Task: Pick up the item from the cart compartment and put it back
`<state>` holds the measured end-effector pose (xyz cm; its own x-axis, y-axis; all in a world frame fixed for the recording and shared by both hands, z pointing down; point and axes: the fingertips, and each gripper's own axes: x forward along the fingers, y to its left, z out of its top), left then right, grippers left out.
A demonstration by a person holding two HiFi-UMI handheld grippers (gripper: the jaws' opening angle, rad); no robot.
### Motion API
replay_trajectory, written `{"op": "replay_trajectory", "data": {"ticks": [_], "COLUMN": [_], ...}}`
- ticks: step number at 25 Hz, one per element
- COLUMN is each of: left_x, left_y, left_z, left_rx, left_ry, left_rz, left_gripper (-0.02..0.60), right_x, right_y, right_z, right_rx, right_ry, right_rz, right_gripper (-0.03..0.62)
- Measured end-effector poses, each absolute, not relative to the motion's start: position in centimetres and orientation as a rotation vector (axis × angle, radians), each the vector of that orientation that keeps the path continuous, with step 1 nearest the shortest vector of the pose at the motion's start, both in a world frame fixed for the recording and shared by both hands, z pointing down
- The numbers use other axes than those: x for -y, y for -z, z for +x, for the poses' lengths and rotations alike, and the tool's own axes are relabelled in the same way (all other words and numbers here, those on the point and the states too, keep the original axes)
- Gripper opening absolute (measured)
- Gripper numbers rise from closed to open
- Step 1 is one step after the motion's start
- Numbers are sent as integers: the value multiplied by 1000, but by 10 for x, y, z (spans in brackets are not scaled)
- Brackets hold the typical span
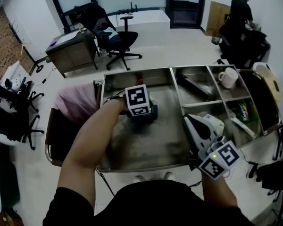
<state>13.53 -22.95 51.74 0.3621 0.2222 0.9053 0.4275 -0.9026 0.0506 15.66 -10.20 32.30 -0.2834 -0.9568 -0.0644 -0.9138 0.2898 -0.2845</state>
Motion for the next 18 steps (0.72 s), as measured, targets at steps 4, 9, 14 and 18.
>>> {"op": "replay_trajectory", "data": {"ticks": [4, 9, 14, 18], "left_x": [226, 231, 239, 244], "left_y": [-505, -490, -471, -446], "left_z": [136, 135, 132, 134], "left_rx": [582, 539, 465, 333], "left_ry": [1536, 1475, 1389, 1243], "left_rz": [-2451, -2517, -2587, -2673], "left_gripper": [249, 249, 249, 249], "right_x": [100, 99, 100, 99], "right_y": [-320, -319, -316, -314], "right_z": [155, 149, 139, 134], "right_rx": [-2344, -2356, -2375, -2388], "right_ry": [279, 274, 264, 256], "right_rz": [-1722, -1714, -1705, -1694], "right_gripper": [20, 20, 20, 20]}}
